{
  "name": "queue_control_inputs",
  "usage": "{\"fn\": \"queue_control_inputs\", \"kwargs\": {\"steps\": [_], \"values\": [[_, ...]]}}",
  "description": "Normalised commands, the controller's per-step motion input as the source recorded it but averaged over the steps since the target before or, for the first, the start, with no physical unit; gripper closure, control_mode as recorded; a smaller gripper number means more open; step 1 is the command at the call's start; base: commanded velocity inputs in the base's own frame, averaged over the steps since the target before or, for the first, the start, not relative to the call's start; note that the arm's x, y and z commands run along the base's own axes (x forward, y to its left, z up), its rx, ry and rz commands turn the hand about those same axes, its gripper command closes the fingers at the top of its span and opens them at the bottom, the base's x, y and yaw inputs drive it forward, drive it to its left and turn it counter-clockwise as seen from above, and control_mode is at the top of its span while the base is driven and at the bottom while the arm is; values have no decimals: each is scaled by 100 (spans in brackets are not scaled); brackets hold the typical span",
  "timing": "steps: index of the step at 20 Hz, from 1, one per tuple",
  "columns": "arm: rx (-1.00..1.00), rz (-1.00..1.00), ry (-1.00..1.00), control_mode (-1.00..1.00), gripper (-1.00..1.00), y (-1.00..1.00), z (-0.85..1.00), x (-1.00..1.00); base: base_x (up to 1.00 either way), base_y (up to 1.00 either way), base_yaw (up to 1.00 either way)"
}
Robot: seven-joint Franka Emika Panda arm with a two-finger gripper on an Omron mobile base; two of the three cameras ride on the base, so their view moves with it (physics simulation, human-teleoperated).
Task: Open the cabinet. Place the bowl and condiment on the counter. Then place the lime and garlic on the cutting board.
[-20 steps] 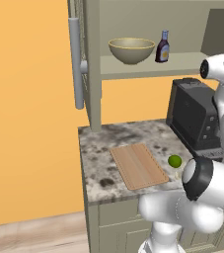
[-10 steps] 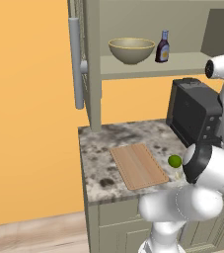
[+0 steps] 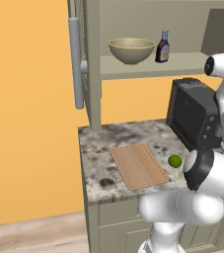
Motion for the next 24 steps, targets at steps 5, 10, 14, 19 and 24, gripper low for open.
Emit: {"fn": "queue_control_inputs", "kwargs": {"steps": [5,10,14,19,24], "values": [[28,0,-8,-100,-100,41,21,-27,0,0,0],[24,1,-20,-100,-100,66,19,-7,0,0,0],[23,7,-12,-100,-100,64,1,-1,0,0,0],[17,12,-7,-100,-100,31,0,-20,0,0,0],[2,3,-7,-100,-100,7,0,-56,0,0,0]]}}
